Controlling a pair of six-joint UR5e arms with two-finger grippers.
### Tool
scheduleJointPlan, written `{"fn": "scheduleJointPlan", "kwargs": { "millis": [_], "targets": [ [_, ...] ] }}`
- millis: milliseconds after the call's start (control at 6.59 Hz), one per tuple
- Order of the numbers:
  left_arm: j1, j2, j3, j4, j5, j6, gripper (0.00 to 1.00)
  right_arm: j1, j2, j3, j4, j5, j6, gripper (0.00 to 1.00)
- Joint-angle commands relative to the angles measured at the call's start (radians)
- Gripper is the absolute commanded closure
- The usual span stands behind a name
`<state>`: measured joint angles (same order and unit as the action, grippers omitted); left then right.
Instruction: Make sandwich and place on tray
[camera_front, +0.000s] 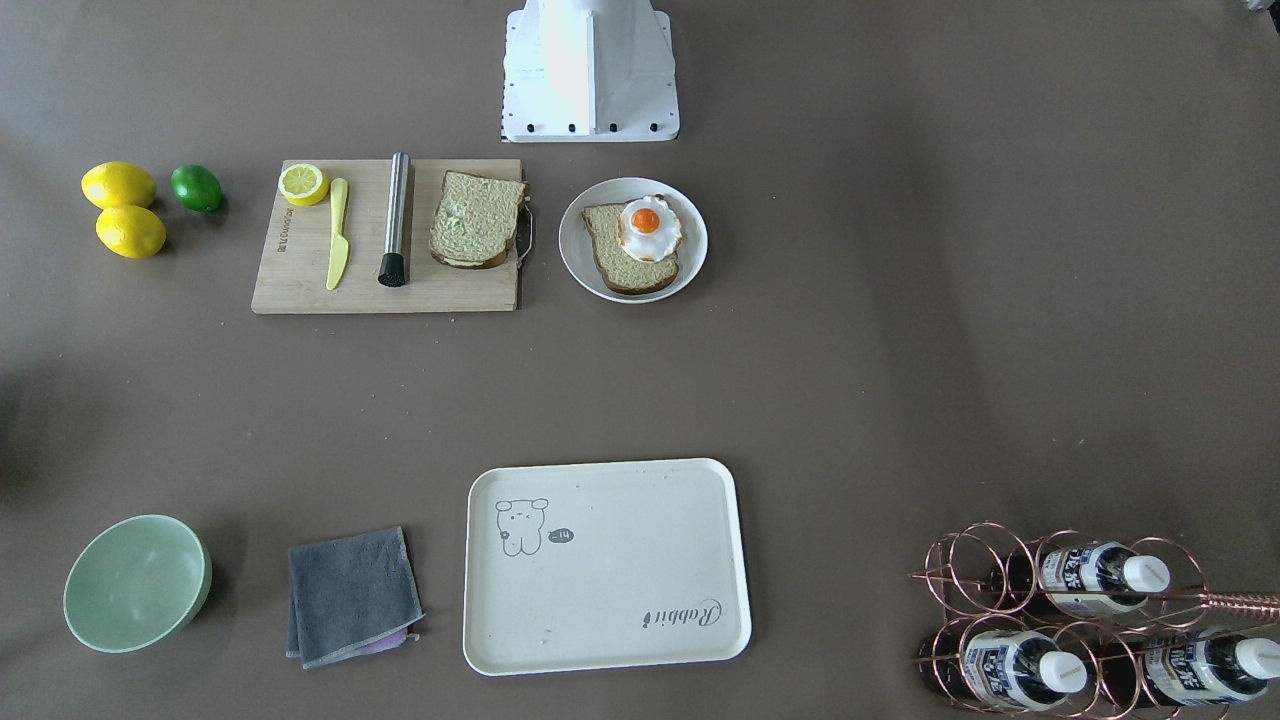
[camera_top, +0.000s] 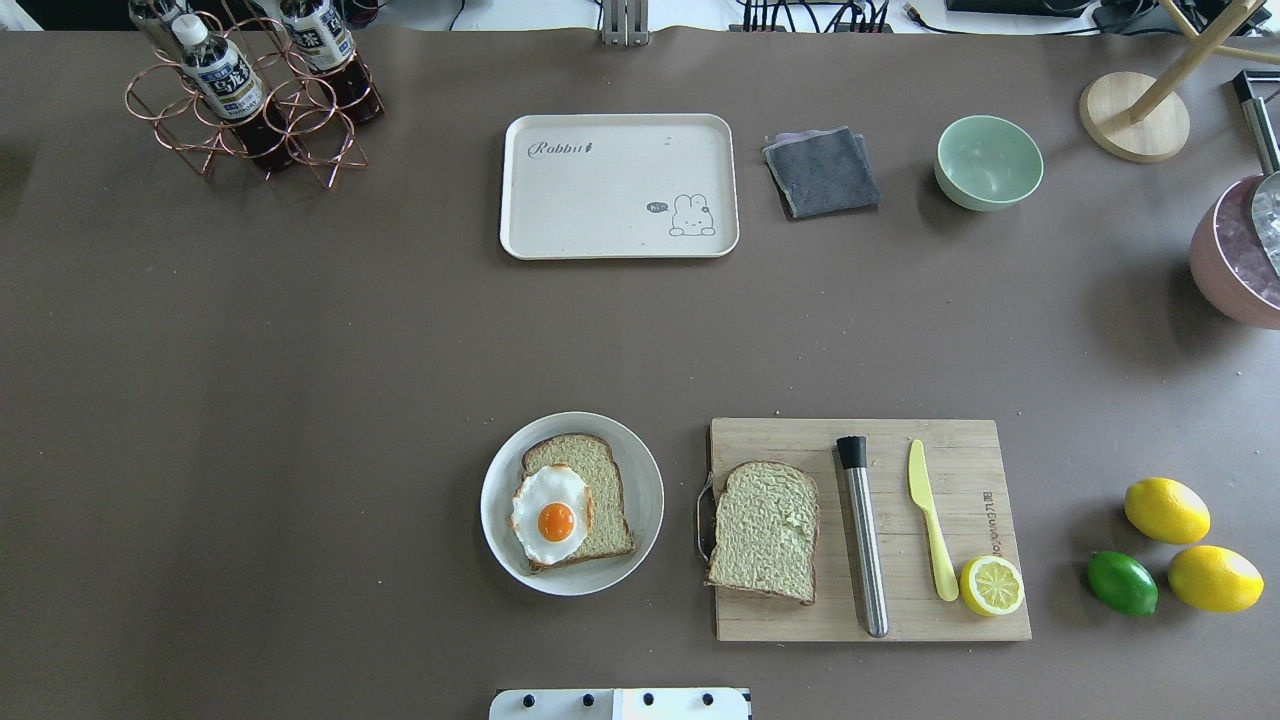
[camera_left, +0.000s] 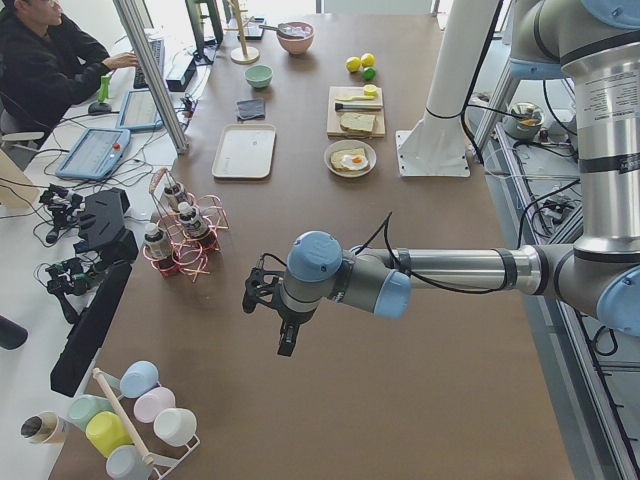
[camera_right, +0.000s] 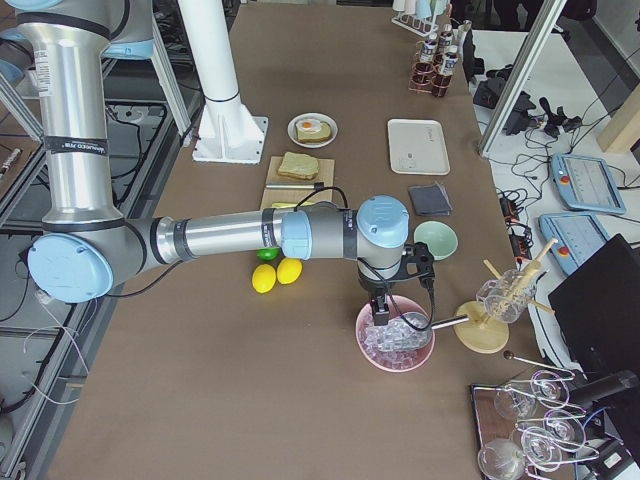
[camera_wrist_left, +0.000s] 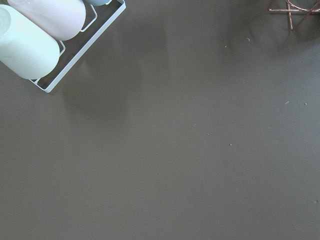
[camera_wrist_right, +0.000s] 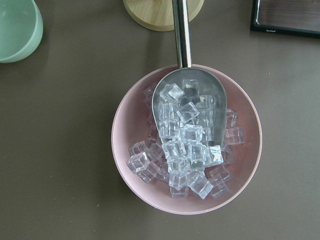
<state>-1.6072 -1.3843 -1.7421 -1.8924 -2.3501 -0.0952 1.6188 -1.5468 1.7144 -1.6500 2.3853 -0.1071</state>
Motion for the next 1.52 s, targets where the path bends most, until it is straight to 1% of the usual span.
{"fn": "scheduleJointPlan", "kwargs": {
  "millis": [0,303,1365],
  "targets": [
    [-0.002,-0.001,-0.002,-0.002,0.0,0.003,0.02,0.0,-0.027,-0.01,0.053,0.0,-0.005,0.0],
    [-0.003,-0.001,-0.007,-0.004,-0.005,0.002,0.02,0.0,-0.045,-0.01,0.053,0.005,0.0,0.0],
    [-0.002,-0.002,-0.008,-0.007,-0.002,0.0,0.02,-0.004,-0.041,-0.01,0.053,0.011,0.01,0.0]
  ]
}}
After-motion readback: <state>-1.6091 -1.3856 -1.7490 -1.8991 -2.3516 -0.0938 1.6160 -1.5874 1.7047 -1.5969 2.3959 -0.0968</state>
